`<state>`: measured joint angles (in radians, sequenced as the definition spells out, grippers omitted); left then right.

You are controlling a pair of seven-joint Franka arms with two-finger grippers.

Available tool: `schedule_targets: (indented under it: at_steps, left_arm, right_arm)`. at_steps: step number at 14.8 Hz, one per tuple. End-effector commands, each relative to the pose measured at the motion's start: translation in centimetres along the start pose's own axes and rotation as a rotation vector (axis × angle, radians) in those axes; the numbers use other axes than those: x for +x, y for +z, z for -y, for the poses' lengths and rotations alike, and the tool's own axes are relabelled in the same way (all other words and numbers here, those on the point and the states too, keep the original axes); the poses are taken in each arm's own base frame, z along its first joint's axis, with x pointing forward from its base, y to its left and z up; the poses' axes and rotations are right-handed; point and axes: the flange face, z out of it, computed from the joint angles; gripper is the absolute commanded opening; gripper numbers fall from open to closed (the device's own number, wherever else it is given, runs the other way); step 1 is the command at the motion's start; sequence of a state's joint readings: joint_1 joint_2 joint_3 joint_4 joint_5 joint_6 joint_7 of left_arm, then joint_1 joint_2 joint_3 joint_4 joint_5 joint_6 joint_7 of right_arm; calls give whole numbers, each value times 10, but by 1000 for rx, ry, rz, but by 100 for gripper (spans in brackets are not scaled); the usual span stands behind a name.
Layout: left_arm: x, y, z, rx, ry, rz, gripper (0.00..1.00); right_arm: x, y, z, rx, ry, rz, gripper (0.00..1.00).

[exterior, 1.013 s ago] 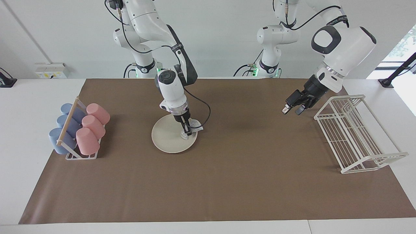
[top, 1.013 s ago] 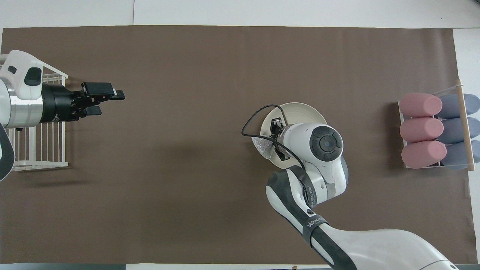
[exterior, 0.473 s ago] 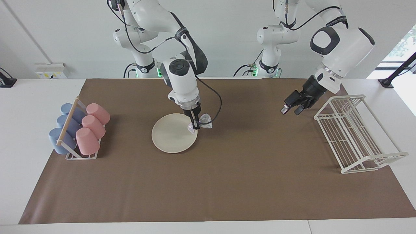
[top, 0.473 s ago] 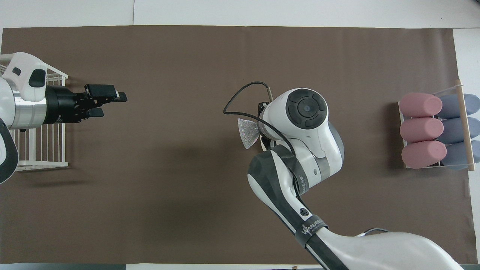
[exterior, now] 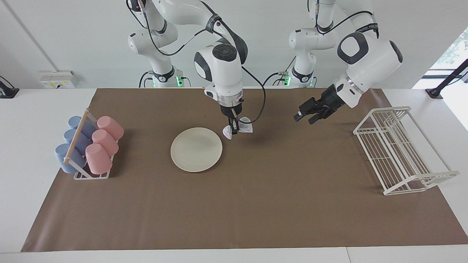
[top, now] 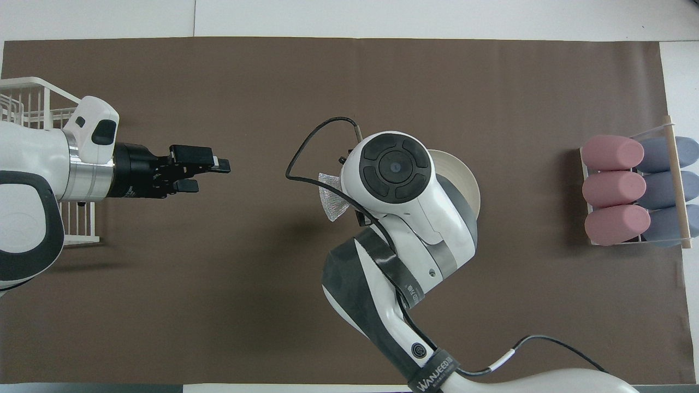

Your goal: Wipe plate with sponge

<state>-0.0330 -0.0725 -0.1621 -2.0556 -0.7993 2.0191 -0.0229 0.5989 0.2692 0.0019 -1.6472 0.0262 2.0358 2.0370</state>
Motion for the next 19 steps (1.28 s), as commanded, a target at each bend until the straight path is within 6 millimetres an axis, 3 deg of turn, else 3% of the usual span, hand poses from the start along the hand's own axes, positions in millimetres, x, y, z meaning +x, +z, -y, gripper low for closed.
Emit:
schedule_targets:
  at_steps: [1, 3, 7, 10, 14, 19]
  left_arm:
    - [-21, 21, 3, -156, 44, 44, 100]
    - [-31, 35, 3, -236, 92, 88, 100]
    - [-40, 44, -5, -440, 124, 98, 100]
    - [-46, 66, -17, -519, 161, 88, 96]
    - [-50, 95, -31, -505, 201, 87, 96]
    - [-53, 115, -42, -483, 235, 80, 91]
  right_arm:
    - [-9, -34, 6, 9, 11, -30, 0]
    - [-13, -40, 3, 11, 18, -36, 0]
    - [-14, -40, 2, 9, 31, -39, 0]
    - [-13, -40, 3, 9, 32, -39, 0]
    - [-15, -41, 2, 9, 34, -34, 0]
    - [-30, -40, -6, 7, 34, -31, 0]
